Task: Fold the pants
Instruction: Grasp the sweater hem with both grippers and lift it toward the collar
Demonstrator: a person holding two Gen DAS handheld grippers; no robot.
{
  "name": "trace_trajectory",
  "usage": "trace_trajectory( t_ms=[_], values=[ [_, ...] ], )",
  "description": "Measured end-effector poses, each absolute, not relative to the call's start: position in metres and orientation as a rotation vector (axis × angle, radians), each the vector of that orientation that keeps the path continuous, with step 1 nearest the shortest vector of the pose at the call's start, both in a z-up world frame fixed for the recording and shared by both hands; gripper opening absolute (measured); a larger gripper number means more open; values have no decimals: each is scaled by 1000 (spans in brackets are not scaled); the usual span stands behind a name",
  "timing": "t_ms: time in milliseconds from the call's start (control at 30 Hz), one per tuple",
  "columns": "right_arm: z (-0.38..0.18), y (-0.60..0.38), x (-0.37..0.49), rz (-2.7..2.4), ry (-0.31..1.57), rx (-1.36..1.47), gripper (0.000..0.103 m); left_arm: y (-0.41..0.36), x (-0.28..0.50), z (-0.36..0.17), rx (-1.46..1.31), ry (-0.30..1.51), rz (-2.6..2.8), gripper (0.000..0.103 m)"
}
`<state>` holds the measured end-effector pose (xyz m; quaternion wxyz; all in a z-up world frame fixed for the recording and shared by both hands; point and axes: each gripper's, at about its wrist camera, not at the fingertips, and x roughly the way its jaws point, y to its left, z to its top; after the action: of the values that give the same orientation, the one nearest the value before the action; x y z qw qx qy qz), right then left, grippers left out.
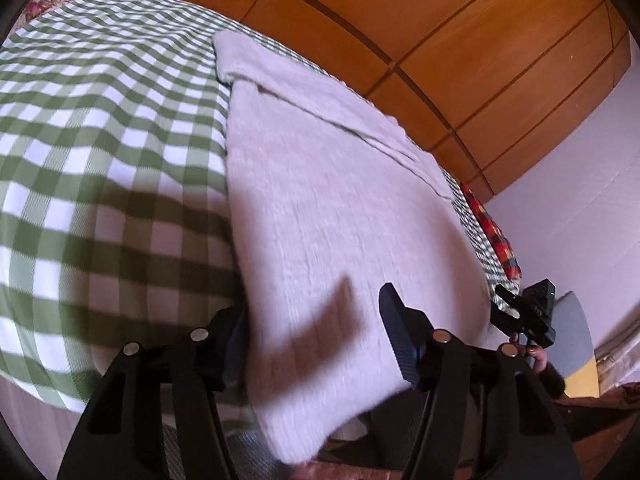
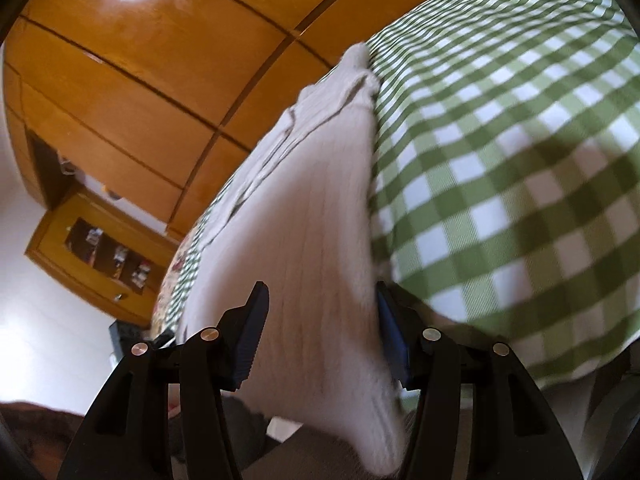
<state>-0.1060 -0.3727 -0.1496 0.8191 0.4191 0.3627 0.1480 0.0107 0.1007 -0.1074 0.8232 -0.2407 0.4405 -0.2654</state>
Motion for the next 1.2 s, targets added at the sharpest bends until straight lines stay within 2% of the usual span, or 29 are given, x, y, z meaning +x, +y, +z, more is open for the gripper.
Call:
trace_trajectory(
  t_ms=[133,300,400,433,533,600,933,1200],
  values=[
    [-155,-363,-112,351,788,895,53,99,3,-115,-547,977,-608,51],
    [-164,-350,-122,400,813,904,53,90,-5,-120,-525,1009,-646,51],
    [-165,-339,-125,403,848,846,44,85,-6,-120,-513,1024,-663,47],
    [-163,-335,-124,398,856,817,36,83,-5,-121,-512,1032,-668,45],
    [-163,-330,-122,421,867,803,16,77,-7,-124,-493,1066,-677,31],
    [-160,-325,-122,443,865,782,12,73,-9,-123,-489,1093,-704,7],
    [-115,-328,-129,529,688,780,9,77,-24,-70,-530,919,-775,6],
    [-93,-334,-143,591,612,782,8,90,-43,-49,-562,837,-816,5]
  ],
)
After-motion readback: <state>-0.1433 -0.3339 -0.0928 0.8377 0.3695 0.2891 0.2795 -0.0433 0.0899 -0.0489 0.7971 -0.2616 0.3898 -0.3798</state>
